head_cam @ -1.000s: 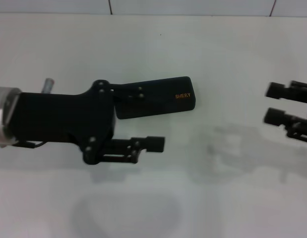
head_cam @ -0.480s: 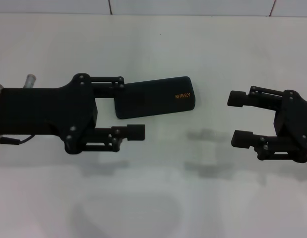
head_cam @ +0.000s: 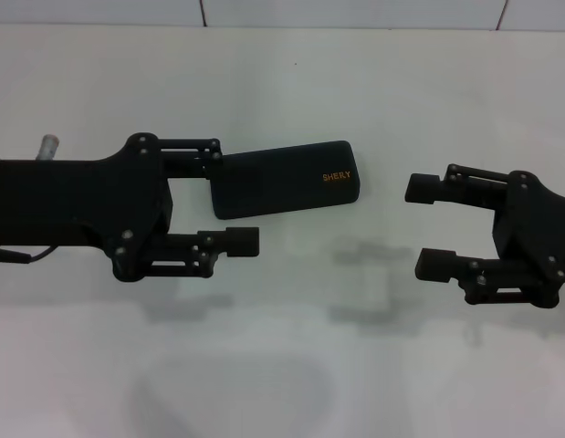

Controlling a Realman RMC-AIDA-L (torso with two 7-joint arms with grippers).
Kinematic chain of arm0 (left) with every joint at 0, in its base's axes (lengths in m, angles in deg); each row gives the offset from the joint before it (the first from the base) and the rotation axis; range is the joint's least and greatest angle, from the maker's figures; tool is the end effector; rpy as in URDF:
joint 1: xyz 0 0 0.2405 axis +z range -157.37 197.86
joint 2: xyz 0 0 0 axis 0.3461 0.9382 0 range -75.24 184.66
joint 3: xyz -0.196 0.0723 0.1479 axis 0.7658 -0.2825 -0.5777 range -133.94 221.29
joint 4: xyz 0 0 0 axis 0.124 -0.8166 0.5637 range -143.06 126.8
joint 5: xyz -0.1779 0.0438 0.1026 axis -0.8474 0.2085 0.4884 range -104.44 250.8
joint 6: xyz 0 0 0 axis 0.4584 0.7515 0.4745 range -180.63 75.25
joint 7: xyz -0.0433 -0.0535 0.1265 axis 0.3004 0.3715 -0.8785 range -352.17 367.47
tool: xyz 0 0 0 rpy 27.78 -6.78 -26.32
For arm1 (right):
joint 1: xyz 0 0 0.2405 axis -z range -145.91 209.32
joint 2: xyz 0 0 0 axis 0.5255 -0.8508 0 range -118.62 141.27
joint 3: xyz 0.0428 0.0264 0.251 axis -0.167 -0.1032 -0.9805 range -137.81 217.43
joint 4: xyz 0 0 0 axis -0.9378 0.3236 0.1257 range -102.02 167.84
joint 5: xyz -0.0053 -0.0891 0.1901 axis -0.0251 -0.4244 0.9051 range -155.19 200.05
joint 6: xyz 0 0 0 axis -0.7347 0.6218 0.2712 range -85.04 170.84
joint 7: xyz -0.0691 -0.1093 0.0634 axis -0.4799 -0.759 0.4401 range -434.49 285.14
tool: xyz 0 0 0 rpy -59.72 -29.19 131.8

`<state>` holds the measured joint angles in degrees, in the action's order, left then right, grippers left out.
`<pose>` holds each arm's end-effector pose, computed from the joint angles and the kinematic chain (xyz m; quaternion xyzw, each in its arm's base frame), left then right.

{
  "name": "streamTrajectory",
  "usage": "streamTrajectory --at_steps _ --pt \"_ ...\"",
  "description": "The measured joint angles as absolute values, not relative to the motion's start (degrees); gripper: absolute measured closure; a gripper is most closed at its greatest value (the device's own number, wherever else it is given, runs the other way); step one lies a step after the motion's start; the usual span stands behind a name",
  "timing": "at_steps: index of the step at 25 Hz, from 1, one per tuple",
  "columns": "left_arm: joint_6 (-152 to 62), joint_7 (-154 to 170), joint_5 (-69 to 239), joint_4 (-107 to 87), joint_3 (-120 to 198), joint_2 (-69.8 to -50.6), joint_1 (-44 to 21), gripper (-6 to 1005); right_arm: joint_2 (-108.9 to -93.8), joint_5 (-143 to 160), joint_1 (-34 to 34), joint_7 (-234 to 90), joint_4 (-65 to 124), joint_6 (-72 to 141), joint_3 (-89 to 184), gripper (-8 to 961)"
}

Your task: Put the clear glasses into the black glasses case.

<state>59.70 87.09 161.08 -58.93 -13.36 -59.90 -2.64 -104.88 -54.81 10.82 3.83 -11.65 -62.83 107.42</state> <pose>-0.2078 0.2787 0.0542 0.9291 0.0363 0.3680 0.0105 0.2043 0.2734 0.0194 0.9008 -0.0952 -0.4234 0.0157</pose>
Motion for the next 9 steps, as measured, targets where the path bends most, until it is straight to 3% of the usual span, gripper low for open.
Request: streamTrajectory --at_steps 9 --pt "59.5 86.4 161.2 -58.9 -13.4 -59.90 -2.4 358 -104.77 -54.6 10.7 3.8 -10.8 -63.6 107.5 170"
